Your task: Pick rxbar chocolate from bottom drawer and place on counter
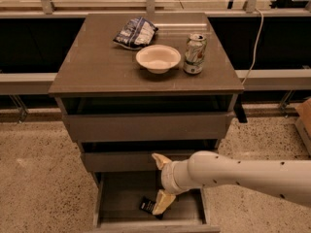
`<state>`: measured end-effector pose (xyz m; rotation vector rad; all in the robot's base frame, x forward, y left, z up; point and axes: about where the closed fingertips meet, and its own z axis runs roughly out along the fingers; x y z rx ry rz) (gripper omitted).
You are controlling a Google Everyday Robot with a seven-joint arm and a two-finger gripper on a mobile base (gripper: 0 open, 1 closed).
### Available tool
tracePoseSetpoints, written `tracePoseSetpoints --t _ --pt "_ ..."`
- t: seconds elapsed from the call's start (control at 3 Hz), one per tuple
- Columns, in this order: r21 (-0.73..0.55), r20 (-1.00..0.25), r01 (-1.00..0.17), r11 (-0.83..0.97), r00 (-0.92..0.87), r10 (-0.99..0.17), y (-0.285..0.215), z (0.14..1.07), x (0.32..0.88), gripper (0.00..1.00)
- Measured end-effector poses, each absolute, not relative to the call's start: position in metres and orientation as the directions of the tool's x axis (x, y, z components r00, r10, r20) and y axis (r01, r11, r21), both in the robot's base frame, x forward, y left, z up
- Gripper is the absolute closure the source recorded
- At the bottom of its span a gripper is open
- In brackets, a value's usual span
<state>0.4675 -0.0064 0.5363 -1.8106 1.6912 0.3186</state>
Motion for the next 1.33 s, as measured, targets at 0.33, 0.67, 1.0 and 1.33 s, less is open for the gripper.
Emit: tracePoseSetpoints --t 0.33,0.67,1.0,1.33 --pt "-0.336 -0.553 -0.941 0.035 0.167 -0.816 -0.028 0.505 0.474 0.00" --pt "-0.336 -0.553 -0.941 0.035 0.167 -0.816 -0.028 0.505 0.474 0.00" --pt "-0.294 -0.563 -0.955 0.031 0.147 -0.813 -0.025 0.482 0.484 0.00" --pt "-0.264 -0.587 -0.964 0.044 0.124 -0.800 -0.015 0.439 0.488 0.00"
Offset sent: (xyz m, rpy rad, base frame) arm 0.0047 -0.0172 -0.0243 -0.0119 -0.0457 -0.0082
